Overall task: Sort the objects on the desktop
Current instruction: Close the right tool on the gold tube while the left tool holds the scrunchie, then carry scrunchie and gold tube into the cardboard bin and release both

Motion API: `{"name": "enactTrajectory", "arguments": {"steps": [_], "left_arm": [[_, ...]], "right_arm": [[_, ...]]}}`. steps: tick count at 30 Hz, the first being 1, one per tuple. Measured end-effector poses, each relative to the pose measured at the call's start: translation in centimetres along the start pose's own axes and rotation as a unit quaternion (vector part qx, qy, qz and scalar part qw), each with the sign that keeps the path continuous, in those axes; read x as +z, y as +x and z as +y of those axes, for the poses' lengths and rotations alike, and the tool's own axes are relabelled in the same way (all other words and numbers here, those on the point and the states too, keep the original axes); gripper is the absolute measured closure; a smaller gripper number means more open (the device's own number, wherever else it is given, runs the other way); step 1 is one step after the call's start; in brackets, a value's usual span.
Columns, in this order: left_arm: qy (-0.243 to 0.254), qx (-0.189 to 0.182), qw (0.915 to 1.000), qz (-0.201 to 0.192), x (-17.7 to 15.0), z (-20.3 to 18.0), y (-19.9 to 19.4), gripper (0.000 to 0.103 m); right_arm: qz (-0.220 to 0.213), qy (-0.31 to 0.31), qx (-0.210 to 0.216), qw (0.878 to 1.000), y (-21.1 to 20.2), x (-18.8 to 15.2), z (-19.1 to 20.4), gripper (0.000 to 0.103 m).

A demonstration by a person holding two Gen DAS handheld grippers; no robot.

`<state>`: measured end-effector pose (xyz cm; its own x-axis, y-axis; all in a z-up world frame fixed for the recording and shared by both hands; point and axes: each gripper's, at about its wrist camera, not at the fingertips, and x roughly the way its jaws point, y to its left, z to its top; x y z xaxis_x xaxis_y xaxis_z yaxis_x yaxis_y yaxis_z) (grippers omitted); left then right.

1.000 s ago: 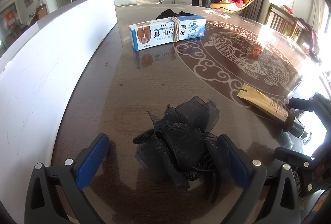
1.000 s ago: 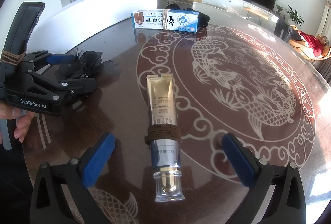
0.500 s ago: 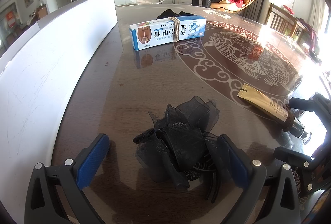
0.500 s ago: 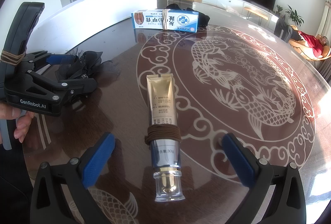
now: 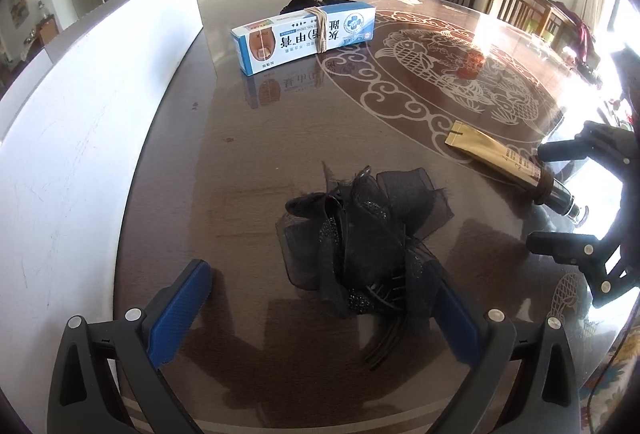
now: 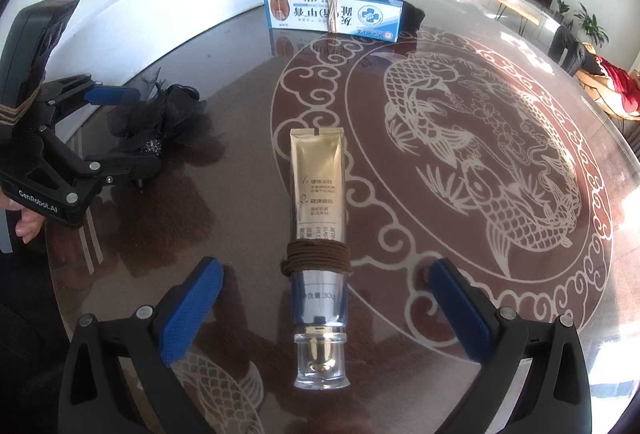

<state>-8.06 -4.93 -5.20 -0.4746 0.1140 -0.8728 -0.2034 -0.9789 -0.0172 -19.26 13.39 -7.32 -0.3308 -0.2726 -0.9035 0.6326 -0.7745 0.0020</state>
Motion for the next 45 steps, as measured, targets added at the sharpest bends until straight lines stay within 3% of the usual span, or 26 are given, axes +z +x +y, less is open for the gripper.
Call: {"name": "enactTrajectory", "arguments": {"steps": [3, 5, 6, 7, 11, 17, 20, 23, 26, 30, 35, 38, 41, 43, 45], "left_arm": [[0.004, -0.012, 0.9999, -0.002, 0.4, -1.1, 0.2, 0.000], [0.025, 0.004, 0.9994, -0.022, 0.5, -2.4, 0.1, 0.017], [0.029, -0.005, 0.9989, -0.036, 0.5, -2.9, -0.3, 0.051], [0.030, -0.003, 0.9989, -0.035, 0.5, -3.2, -0.6, 0.062], [0.023, -0.008, 0.9983, -0.053, -0.2, -3.4, -2.6, 0.062], [-0.047, -0.050, 0.9923, -0.103, 0.0, -0.3, -8.6, 0.062], [-0.065, -0.047, 0.9884, -0.129, 0.9, 2.4, -12.1, 0.062], [-0.085, -0.015, 0.9851, -0.149, 1.7, 6.7, -15.2, 0.062], [-0.124, 0.031, 0.9806, -0.148, 2.1, 12.6, -16.8, 0.062], [-0.180, 0.087, 0.9727, -0.118, 2.1, 21.0, -16.7, 0.062], [-0.210, 0.128, 0.9677, -0.055, 0.9, 27.6, -13.7, 0.062], [-0.227, 0.126, 0.9657, -0.003, 0.1, 29.7, -10.8, 0.060], [-0.249, 0.154, 0.9553, 0.042, -0.9, 31.0, -9.1, 0.040], [-0.256, 0.163, 0.9525, 0.026, -1.8, 31.0, -9.9, 0.035], [-0.256, 0.166, 0.9522, 0.001, -2.4, 30.4, -11.1, 0.030]], "right_arm": [[0.042, -0.029, 0.019, 0.999, -0.1, 1.7, 0.2, 0.034], [0.062, -0.046, 0.017, 0.997, -0.2, 2.5, 0.5, 0.071], [0.070, -0.046, 0.012, 0.996, -0.3, 2.8, 0.5, 0.074], [0.077, -0.045, 0.008, 0.996, -0.3, 2.9, 0.4, 0.074], [0.064, -0.006, 0.033, 0.997, -1.7, 1.9, -0.9, 0.074], [0.007, 0.119, 0.098, 0.988, -5.2, 1.0, -5.0, 0.074], [-0.024, 0.149, 0.121, 0.981, -7.2, 2.6, -5.5, 0.074], [-0.064, 0.154, 0.144, 0.975, -9.8, 6.1, -4.0, 0.074], [-0.107, 0.142, 0.176, 0.968, -11.1, 11.1, -1.0, 0.074], [-0.144, 0.098, 0.207, 0.963, -11.3, 18.6, 6.0, 0.074], [-0.137, 0.036, 0.236, 0.961, -7.6, 25.2, 16.6, 0.074], [-0.111, 0.007, 0.232, 0.966, -3.7, 27.2, 22.2, 0.074], [-0.066, -0.003, 0.230, 0.971, 0.2, 28.0, 25.8, 0.070], [-0.045, 0.007, 0.236, 0.971, 1.8, 27.7, 26.7, 0.064], [-0.056, 0.017, 0.254, 0.965, 1.5, 26.6, 26.6, 0.059]]}}
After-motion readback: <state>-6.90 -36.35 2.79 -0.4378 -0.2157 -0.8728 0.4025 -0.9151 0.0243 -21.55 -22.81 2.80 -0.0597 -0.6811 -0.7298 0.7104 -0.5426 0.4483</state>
